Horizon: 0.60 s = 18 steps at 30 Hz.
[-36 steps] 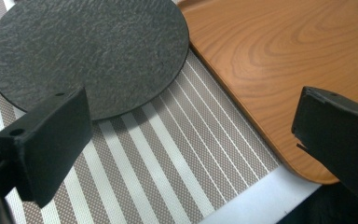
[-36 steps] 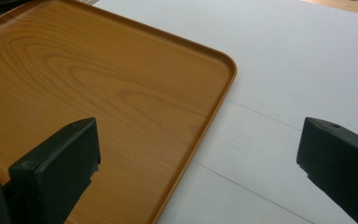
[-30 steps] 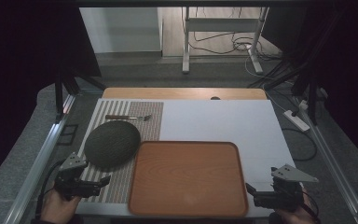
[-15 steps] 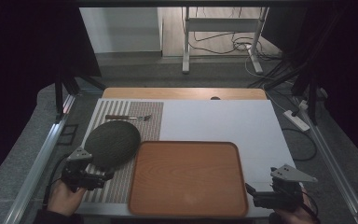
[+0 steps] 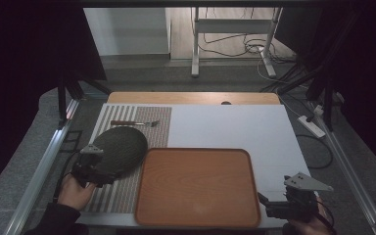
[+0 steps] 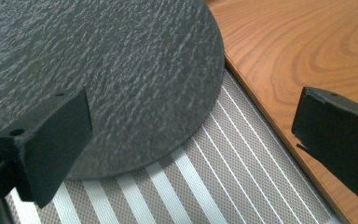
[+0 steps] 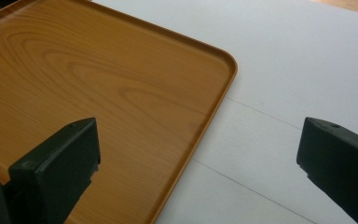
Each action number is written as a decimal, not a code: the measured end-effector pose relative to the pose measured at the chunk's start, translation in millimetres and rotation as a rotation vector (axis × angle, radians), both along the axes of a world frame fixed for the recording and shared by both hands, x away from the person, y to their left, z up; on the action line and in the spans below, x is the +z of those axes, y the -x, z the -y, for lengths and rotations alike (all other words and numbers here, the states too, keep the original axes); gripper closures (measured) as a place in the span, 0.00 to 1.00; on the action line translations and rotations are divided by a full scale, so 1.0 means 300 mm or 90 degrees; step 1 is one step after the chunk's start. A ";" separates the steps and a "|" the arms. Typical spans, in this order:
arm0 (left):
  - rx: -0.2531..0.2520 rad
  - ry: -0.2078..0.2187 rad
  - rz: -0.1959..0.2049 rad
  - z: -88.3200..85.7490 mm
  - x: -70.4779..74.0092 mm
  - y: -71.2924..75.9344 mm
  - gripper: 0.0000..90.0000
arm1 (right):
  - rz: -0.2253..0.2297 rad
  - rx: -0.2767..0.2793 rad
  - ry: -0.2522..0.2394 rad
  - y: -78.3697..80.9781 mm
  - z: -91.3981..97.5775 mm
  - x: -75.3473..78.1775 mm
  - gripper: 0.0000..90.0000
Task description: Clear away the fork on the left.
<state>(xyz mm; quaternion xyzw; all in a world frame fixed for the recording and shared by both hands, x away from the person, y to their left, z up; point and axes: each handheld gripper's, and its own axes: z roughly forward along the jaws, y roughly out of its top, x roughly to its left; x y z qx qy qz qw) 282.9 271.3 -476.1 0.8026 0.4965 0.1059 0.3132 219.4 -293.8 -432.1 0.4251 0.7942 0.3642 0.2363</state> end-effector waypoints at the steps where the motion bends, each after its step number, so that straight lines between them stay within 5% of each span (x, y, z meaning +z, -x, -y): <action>1: -0.002 -0.002 0.000 0.001 -0.001 -0.012 0.00 | 0.000 0.000 0.000 0.000 0.000 0.000 0.00; 18: 0.000 -0.023 0.003 0.007 -0.022 -0.186 0.00 | -0.002 -0.003 -0.002 0.000 0.002 0.000 0.00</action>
